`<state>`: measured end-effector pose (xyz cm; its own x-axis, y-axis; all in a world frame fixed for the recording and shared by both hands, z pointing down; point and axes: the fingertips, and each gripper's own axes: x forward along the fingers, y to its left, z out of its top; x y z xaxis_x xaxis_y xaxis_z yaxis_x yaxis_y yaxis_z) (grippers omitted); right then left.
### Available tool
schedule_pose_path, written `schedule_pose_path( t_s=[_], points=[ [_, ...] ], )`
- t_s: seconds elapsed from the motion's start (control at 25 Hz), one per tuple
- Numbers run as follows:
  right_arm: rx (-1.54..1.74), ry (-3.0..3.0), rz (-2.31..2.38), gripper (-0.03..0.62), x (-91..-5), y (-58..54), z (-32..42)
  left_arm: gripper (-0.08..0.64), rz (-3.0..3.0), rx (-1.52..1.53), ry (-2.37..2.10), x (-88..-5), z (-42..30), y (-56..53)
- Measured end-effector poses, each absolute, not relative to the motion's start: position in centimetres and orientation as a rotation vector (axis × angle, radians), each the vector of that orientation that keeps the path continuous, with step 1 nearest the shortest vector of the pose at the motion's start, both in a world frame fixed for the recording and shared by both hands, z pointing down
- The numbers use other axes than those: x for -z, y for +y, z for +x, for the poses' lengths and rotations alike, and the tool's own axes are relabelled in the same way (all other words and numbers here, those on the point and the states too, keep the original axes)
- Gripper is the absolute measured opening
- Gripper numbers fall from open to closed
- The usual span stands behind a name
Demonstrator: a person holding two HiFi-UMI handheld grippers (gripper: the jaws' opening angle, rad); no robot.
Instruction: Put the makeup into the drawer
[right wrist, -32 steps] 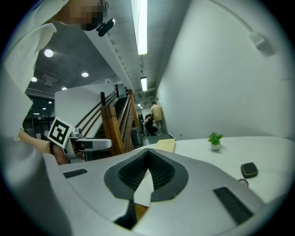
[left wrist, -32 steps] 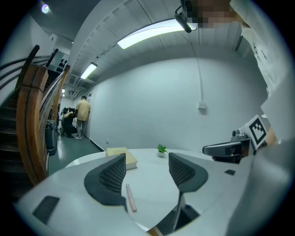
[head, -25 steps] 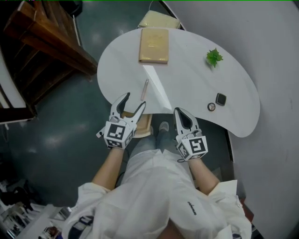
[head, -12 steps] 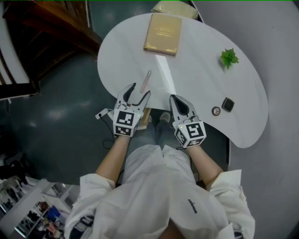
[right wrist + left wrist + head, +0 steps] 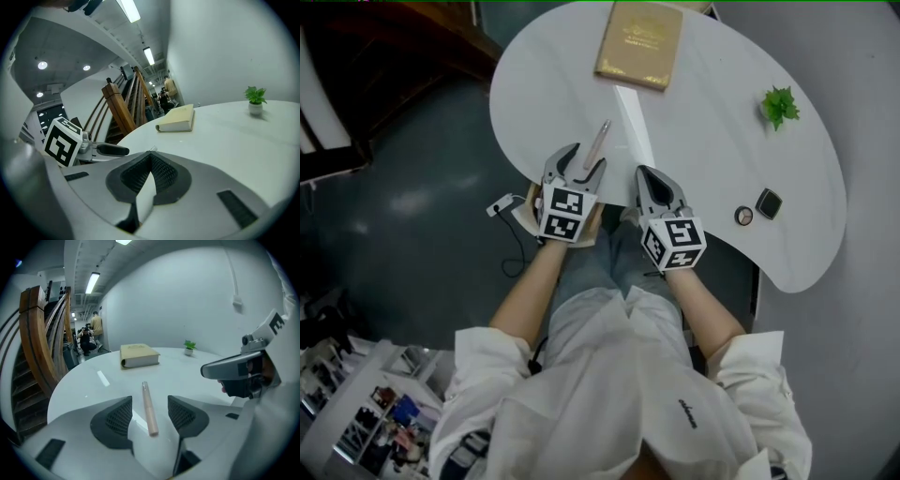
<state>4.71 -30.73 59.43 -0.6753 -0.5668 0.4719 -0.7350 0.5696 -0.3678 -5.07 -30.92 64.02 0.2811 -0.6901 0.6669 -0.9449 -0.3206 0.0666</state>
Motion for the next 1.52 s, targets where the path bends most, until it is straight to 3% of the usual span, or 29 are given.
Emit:
schedule_pose_path(
  t_s=[0.96,1.52],
  points=[
    [-0.730,-2.464,1.112,0.017,-61.4,-30.9,2.6,0.215,1.987,-0.898,-1.374,-68.3,-5.1,-32.4],
    [-0.719,-2.457,1.144,0.017,-60.9,-29.9,3.0,0.083,1.978,-0.837,-1.363,-68.3,-6.4,-32.8]
  ],
)
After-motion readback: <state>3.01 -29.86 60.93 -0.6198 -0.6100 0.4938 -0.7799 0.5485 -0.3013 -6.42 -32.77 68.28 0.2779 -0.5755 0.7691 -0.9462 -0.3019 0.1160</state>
